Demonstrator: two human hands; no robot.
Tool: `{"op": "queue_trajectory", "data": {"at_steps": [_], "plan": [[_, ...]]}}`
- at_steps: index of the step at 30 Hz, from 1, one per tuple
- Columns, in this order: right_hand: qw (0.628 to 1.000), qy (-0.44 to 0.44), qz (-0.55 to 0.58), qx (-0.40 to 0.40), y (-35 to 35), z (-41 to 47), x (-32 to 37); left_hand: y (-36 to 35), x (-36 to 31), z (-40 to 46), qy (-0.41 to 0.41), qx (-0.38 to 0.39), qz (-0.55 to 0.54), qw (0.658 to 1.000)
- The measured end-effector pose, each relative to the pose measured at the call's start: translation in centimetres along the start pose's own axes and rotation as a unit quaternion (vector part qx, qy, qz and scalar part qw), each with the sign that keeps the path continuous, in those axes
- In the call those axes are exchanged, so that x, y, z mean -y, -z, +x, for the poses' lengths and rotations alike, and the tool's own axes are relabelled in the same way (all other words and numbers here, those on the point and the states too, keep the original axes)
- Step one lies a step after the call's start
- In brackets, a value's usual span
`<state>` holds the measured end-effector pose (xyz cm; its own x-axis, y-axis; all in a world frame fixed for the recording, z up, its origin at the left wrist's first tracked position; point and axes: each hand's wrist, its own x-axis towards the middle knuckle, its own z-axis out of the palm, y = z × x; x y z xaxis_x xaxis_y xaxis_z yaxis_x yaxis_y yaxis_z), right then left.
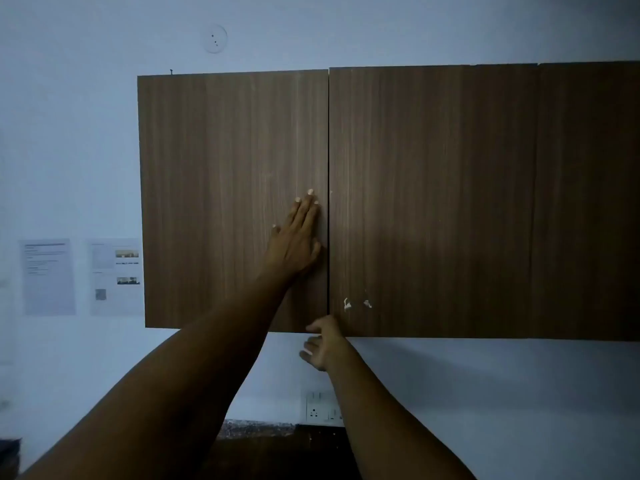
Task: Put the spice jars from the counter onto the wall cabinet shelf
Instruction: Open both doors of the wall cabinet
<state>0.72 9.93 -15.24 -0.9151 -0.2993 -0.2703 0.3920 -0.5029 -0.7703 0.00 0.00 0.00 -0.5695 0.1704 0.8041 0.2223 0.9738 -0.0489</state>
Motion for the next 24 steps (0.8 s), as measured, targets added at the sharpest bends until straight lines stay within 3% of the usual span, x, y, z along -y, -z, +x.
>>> {"op": "queue_trajectory", "data": {"at_steps": [3, 7, 13, 17, 20, 24], "plan": [[0.992, 0.04, 0.116, 0.019, -0.3, 0.5, -0.2, 0.1, 0.1, -0.2, 0.007, 0.009, -0.009, 1.0], [0.987, 0.051, 0.148, 0.019, -0.3, 0.6, -1.2, 0.3, 0.0, -0.8, 0.009, 0.021, -0.016, 1.0], [0.99, 0.078, 0.116, 0.031, 0.8, 1.5, -3.0, 2.0, -1.0, -1.1, 0.017, 0.018, -0.028, 0.999], [0.983, 0.181, -0.029, -0.002, 1.4, 0.4, -3.6, 4.6, -3.0, -0.9, 0.039, -0.037, -0.053, 0.997], [0.923, 0.308, -0.229, 0.034, 1.4, -1.8, -3.6, 7.4, -4.6, -1.2, 0.063, -0.104, -0.08, 0.989], [0.827, 0.418, -0.35, 0.138, -2.9, -6.4, -1.8, 11.4, -5.5, -3.0, 0.1, -0.181, -0.114, 0.972]]}}
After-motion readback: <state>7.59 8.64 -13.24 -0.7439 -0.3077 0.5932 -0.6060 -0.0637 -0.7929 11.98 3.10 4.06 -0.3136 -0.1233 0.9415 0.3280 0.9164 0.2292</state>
